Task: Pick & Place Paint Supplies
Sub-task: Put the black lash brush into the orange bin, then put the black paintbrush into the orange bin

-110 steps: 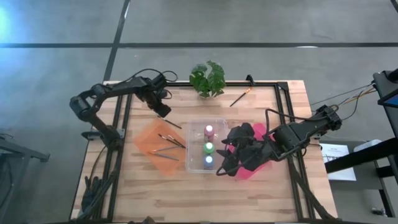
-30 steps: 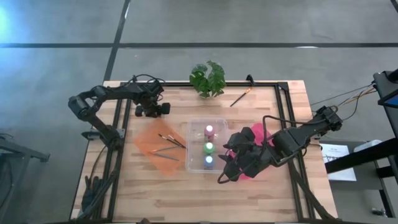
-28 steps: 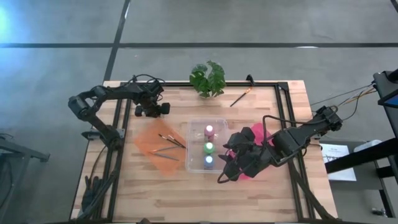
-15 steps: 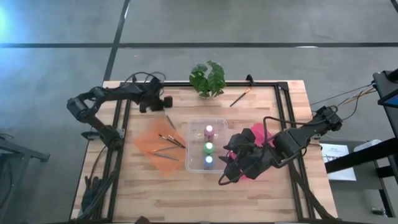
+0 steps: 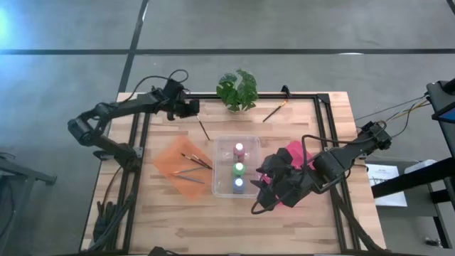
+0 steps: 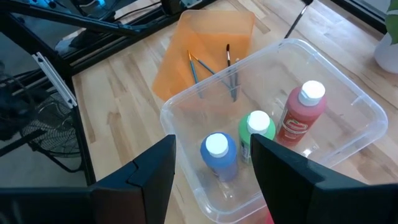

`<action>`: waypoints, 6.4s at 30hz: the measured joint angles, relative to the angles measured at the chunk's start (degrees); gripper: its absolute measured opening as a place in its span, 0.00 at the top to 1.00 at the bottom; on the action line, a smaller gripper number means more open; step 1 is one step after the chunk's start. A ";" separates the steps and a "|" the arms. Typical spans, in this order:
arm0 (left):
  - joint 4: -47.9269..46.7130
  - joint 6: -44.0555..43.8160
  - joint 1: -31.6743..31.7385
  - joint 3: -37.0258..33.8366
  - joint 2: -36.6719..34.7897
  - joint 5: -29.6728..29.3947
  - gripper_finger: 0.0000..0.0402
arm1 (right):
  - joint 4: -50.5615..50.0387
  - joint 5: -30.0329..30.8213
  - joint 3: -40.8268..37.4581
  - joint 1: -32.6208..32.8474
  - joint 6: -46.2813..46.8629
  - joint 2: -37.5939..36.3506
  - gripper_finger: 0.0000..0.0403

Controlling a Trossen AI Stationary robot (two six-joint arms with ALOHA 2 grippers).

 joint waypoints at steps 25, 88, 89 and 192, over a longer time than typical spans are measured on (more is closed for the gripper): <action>-14.04 -46.68 -47.03 -20.31 -42.82 -33.00 1.00 | 0.00 1.65 -0.02 0.11 -1.53 0.00 0.50; -1.75 5.74 -63.37 4.76 -43.48 -57.26 0.74 | -28.59 1.31 -4.88 -42.45 18.24 -3.19 0.50; -2.49 5.78 -63.36 6.02 -43.49 -57.28 0.74 | -28.29 0.24 -6.06 -45.61 16.39 -3.33 0.50; -7.15 7.08 -62.36 9.48 -43.43 -64.39 0.74 | 47.59 -1.07 -66.53 -59.26 36.11 -33.07 0.98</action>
